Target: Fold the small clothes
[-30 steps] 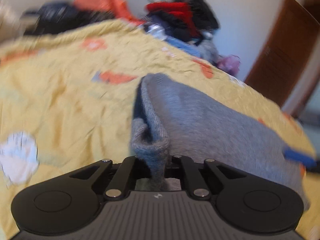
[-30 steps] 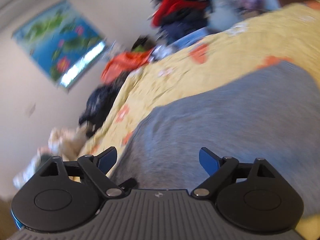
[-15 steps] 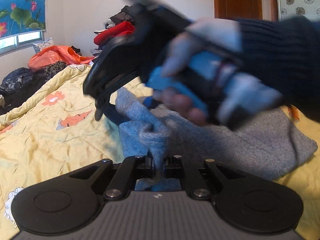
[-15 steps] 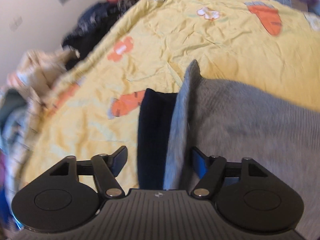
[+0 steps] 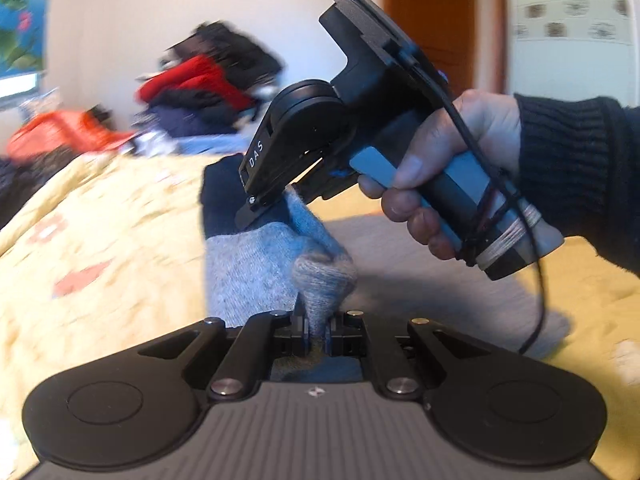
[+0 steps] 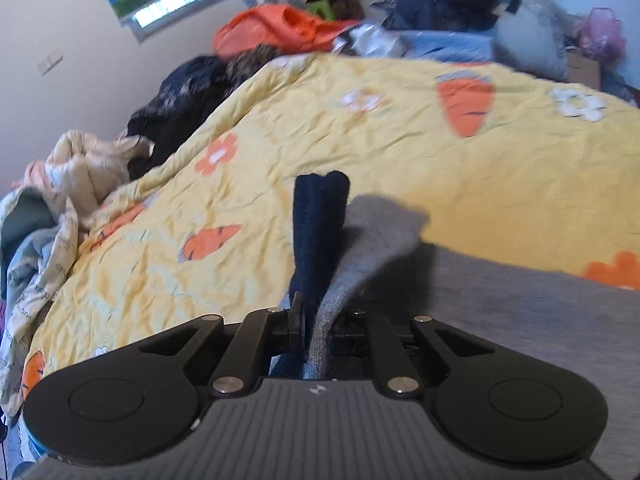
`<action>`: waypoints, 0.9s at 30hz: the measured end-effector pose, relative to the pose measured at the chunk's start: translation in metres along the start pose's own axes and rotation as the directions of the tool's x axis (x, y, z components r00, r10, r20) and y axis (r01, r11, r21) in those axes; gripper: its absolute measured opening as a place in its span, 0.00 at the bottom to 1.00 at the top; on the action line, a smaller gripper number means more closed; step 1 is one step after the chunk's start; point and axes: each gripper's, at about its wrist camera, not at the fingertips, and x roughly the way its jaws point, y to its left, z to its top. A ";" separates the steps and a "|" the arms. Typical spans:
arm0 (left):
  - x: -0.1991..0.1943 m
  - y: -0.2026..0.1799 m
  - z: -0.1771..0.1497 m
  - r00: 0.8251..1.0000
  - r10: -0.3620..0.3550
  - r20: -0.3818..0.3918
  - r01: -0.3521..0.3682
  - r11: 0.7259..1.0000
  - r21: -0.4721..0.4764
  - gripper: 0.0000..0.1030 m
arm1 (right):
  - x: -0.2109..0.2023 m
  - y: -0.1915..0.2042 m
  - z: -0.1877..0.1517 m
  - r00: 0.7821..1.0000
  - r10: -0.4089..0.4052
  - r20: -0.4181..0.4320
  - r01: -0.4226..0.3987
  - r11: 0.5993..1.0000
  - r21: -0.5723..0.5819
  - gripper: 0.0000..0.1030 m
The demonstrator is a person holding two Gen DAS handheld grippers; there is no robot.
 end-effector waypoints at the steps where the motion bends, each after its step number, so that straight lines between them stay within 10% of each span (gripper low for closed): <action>1: 0.004 -0.012 0.004 1.000 -0.028 0.006 0.027 0.999 0.016 0.06 | -0.012 -0.013 -0.002 1.000 -0.011 0.011 0.010 1.000 0.008 0.12; 12: 0.054 -0.115 0.000 0.967 -0.230 -0.112 0.243 0.963 0.120 0.06 | -0.076 -0.147 -0.077 0.986 -0.166 0.009 0.162 0.971 0.177 0.12; 21: 0.082 -0.133 -0.004 0.963 -0.199 -0.180 0.227 0.961 0.155 0.06 | -0.079 -0.183 -0.084 0.994 -0.039 0.102 -0.002 0.927 0.376 0.36; 27: 0.083 -0.151 0.001 0.962 -0.209 -0.175 0.239 0.955 0.177 0.06 | -0.074 -0.180 -0.077 0.992 -0.085 0.095 0.052 0.950 0.308 0.12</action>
